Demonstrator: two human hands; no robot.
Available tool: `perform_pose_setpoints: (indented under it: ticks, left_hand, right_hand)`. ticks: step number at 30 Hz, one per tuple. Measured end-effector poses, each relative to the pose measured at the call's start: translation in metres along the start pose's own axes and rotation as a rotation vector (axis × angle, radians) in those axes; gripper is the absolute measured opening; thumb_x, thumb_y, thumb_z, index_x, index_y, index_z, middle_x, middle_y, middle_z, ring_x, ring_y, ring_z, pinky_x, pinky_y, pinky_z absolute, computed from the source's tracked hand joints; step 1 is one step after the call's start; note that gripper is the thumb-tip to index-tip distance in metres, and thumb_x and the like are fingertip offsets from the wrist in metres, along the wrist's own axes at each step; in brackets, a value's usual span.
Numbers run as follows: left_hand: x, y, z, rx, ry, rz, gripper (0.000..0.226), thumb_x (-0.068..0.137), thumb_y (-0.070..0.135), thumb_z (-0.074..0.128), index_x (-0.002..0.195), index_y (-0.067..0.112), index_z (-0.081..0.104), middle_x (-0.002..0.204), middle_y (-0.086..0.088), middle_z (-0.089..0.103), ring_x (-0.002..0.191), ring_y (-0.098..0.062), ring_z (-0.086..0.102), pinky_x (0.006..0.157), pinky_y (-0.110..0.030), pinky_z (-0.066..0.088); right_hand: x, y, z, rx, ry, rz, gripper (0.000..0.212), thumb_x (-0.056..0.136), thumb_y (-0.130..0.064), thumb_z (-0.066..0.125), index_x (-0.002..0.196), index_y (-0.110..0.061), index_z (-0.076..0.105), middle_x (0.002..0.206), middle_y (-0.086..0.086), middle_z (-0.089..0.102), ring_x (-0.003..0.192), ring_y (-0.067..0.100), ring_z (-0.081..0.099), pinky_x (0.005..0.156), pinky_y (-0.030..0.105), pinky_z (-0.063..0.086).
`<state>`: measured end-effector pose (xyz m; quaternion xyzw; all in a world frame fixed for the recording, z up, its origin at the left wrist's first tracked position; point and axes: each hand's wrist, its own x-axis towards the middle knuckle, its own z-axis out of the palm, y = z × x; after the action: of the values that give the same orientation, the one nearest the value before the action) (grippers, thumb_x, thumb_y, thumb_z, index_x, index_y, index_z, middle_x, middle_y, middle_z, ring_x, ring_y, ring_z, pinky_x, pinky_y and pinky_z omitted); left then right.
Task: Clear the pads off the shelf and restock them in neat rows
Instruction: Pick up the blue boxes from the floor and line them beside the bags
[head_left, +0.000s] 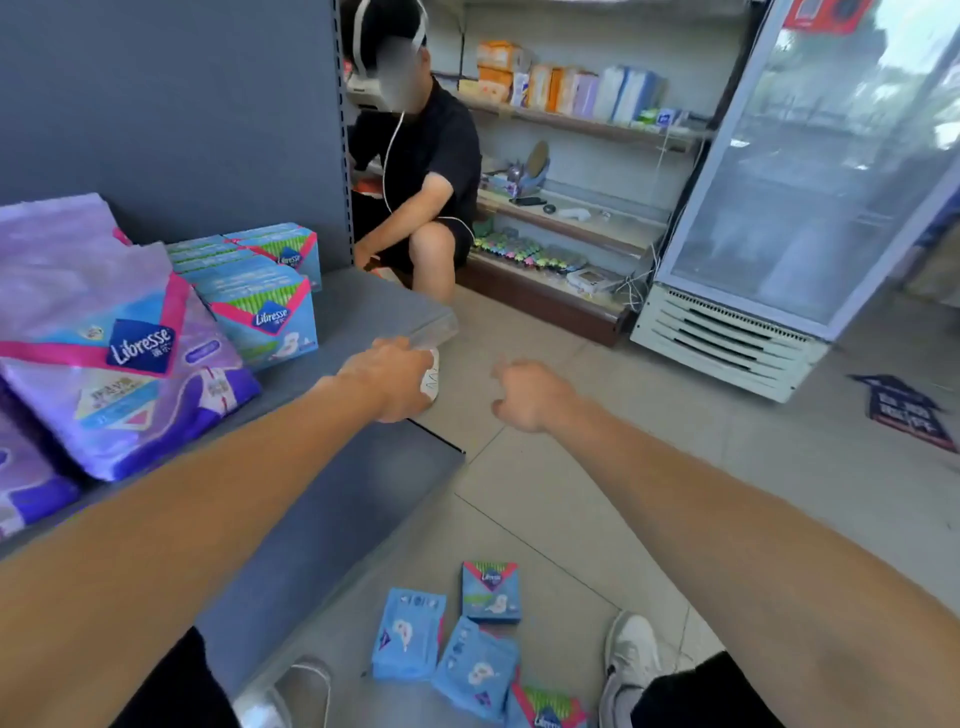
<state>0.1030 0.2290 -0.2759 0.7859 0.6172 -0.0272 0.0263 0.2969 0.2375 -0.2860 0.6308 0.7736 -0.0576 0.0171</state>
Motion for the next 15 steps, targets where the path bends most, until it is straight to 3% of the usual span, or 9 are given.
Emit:
perform_pose_setpoints:
  ticks: [5,9,15]
  left_hand:
    - [-0.023,0.025,0.068,-0.055,-0.093,0.024,0.051,0.091,0.036,0.053,0.138,0.017,0.042,0.137,-0.008,0.04,0.125,-0.031,0.037,0.095,-0.047,0.045]
    - [-0.026,0.036,0.121,-0.083,-0.168,0.018,0.05,0.093,0.034,0.053,0.139,0.017,0.041,0.14,-0.009,0.038,0.127,-0.031,0.037,0.093,-0.044,0.046]
    - [-0.015,0.05,0.202,-0.112,-0.289,0.006,0.049,0.089,0.031,0.056,0.134,0.015,0.044,0.13,-0.011,0.044,0.119,-0.032,0.042,0.09,-0.043,0.047]
  right_hand:
    - [-0.039,0.038,0.075,0.064,-0.085,0.051,0.05,0.093,-0.029,0.052,0.139,-0.013,0.043,0.135,0.014,0.046,0.124,0.033,0.046,0.098,0.042,0.045]
    - [-0.053,0.059,0.136,0.13,-0.166,0.115,0.047,0.094,-0.029,0.051,0.138,-0.012,0.043,0.13,0.012,0.048,0.121,0.03,0.048,0.092,0.036,0.044]
    - [-0.053,0.078,0.217,0.249,-0.282,0.222,0.042,0.094,-0.025,0.05,0.133,-0.009,0.048,0.13,0.013,0.051,0.12,0.029,0.048,0.093,0.034,0.043]
